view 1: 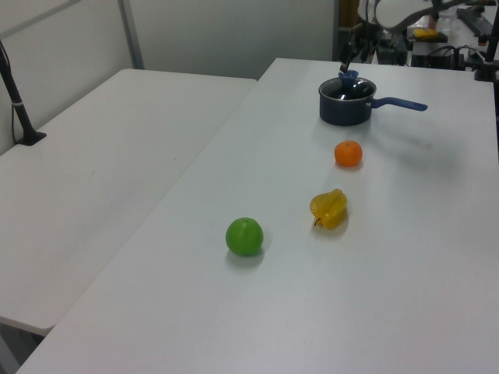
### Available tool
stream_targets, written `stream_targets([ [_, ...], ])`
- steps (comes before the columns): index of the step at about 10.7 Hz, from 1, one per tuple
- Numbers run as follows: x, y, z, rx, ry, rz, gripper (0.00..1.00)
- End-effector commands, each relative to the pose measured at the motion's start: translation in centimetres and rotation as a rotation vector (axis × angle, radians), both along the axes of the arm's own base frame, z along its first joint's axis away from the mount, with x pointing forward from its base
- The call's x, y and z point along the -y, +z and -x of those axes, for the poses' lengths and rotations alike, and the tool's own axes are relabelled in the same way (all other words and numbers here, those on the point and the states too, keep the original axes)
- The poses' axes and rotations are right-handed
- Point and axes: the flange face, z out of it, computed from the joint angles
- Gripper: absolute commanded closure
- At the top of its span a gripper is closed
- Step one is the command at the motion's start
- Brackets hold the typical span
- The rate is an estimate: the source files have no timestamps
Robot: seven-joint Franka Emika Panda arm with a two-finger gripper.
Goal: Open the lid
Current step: 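Move the open gripper over the saucepan toward the blue lid knob, then lower the gripper and close it on the blue knob of the glass lid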
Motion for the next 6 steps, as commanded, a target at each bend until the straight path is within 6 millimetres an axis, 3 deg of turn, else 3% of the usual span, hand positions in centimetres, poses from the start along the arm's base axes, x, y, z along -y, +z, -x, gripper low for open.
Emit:
stream_targets([
  [1,0.1,-2.3,-1.3,0.043,-0.029,-0.001,0.00],
  [2,0.1,-3.2,-1.4,0.030,-0.029,-0.001,0.00],
  [6,0.2,-3.6,-1.5,0.029,-0.028,-0.001,0.00],
])
